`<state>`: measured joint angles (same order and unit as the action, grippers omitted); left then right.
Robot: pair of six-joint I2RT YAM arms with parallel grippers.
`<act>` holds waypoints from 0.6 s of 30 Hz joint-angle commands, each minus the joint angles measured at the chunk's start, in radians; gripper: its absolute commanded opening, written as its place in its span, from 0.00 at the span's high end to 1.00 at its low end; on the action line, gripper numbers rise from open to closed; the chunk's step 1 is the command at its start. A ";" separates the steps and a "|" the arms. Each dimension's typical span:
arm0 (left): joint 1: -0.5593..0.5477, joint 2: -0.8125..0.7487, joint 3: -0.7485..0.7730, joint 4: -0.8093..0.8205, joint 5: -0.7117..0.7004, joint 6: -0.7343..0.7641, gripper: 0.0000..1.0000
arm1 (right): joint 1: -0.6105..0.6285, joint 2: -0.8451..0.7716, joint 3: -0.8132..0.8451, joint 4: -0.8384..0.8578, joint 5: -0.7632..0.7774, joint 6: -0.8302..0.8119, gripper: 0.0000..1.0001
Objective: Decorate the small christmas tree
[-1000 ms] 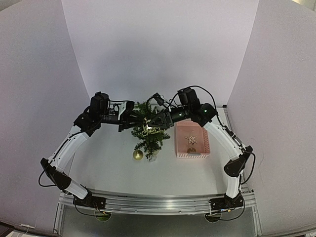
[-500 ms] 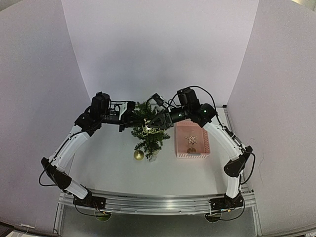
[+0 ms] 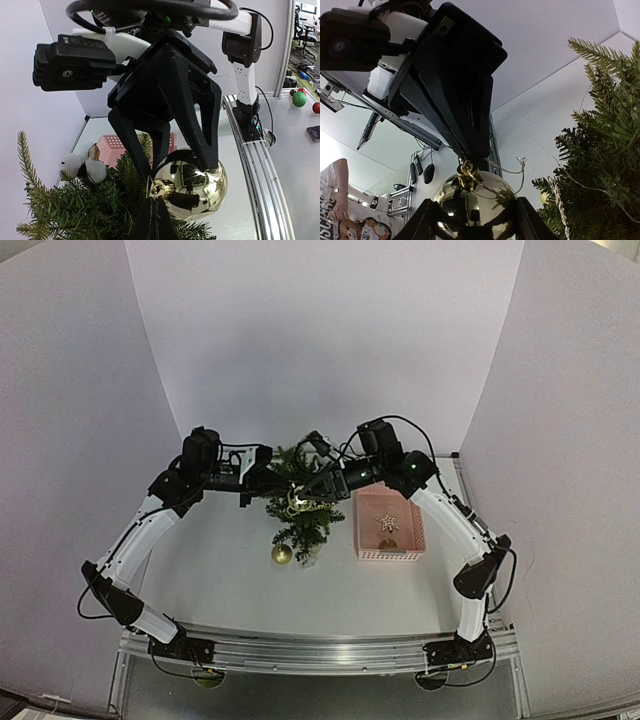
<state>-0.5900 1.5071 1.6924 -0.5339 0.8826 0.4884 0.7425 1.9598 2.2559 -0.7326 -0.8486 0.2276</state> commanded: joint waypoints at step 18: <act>0.023 -0.068 0.076 -0.037 -0.059 0.140 1.00 | 0.007 -0.059 -0.002 0.024 0.014 -0.014 0.38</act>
<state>-0.5746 1.4799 1.6999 -0.5426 0.8457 0.5565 0.7425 1.9503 2.2353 -0.7313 -0.8400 0.2198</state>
